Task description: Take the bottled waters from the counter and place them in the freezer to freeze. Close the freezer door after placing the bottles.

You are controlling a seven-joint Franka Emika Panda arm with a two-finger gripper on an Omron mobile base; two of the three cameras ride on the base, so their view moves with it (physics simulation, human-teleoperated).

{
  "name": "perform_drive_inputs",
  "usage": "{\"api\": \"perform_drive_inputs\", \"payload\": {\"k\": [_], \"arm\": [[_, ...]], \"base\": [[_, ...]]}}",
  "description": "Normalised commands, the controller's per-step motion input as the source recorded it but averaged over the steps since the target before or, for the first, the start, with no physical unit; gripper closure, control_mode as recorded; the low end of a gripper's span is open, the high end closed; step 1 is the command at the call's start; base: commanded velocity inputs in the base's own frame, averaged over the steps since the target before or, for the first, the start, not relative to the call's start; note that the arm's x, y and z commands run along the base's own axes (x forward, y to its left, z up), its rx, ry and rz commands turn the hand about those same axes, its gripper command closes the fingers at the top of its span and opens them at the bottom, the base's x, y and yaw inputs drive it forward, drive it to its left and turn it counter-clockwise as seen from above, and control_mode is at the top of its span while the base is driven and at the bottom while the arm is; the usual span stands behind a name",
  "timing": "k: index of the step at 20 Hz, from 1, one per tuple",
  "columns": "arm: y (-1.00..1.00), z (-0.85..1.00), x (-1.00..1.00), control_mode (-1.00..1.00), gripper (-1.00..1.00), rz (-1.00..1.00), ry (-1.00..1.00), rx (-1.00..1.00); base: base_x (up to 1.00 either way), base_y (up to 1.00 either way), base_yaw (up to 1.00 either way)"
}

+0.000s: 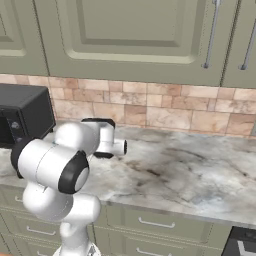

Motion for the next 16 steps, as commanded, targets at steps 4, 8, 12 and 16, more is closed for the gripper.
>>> {"api": "perform_drive_inputs", "payload": {"k": [4, 8, 12, 16], "arm": [[0.18, -0.01, 0.02, -1.00, -1.00, 0.00, 0.00, 0.00], [0.11, 0.00, 0.01, -1.00, -1.00, 0.00, 0.00, 0.00], [0.01, 0.00, 0.09, -1.00, -1.00, -0.04, 0.00, 0.00], [0.00, 0.00, 0.05, -1.00, -1.00, -0.04, 0.00, 0.00]], "base": [[0.00, 0.00, 0.00], [0.00, 0.00, 0.00], [0.00, 0.00, 0.00], [0.00, 0.00, 0.00]]}}
